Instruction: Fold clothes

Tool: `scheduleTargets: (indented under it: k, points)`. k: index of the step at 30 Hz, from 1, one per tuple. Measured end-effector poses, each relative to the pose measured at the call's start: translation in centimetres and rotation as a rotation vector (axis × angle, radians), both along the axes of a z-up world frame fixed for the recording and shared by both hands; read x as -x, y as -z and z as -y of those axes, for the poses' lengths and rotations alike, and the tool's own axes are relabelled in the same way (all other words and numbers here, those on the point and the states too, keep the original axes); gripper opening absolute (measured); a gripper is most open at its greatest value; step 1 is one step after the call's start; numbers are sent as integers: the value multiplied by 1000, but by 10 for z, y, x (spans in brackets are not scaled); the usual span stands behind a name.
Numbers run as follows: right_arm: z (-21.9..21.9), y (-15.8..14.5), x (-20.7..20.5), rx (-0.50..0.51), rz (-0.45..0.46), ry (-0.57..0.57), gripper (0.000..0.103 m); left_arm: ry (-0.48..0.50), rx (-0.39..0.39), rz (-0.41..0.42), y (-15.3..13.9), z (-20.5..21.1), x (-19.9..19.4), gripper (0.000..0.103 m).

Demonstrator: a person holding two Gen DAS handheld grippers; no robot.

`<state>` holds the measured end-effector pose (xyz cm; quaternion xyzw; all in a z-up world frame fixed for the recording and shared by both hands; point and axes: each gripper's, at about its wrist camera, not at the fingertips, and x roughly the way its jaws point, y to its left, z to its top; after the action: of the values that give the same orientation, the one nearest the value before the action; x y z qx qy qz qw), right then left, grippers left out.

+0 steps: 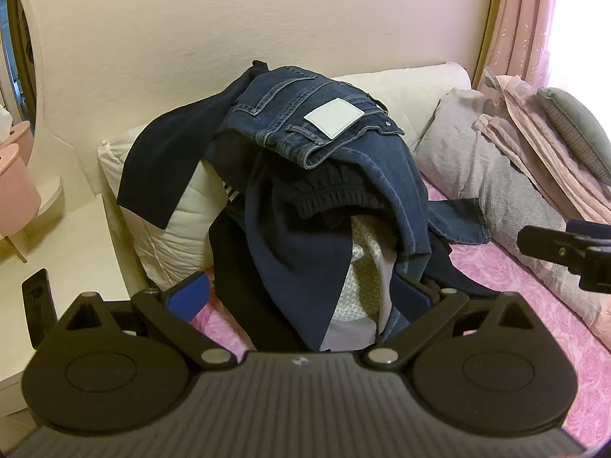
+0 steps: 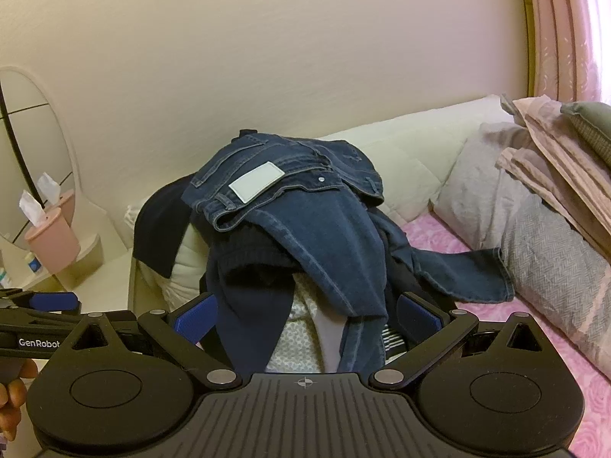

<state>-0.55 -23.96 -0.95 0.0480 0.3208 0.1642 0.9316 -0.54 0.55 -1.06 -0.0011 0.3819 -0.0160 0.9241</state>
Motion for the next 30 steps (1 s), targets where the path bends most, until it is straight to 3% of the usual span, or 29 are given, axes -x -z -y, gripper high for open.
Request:
scheduleTargets:
  k: [12, 17, 23, 30]
  points:
    - [4, 1, 0, -6, -9, 1, 103, 21, 1, -4, 1, 3, 0, 99]
    - [9, 0, 4, -3, 1, -10, 102, 53, -32, 33, -1, 7, 4, 99]
    - [20, -1, 20, 27, 71, -42, 103, 144, -214, 108, -3, 22, 20, 99]
    - [38, 5, 24, 4, 68, -67, 103, 244, -394, 176, -2, 31, 25, 99]
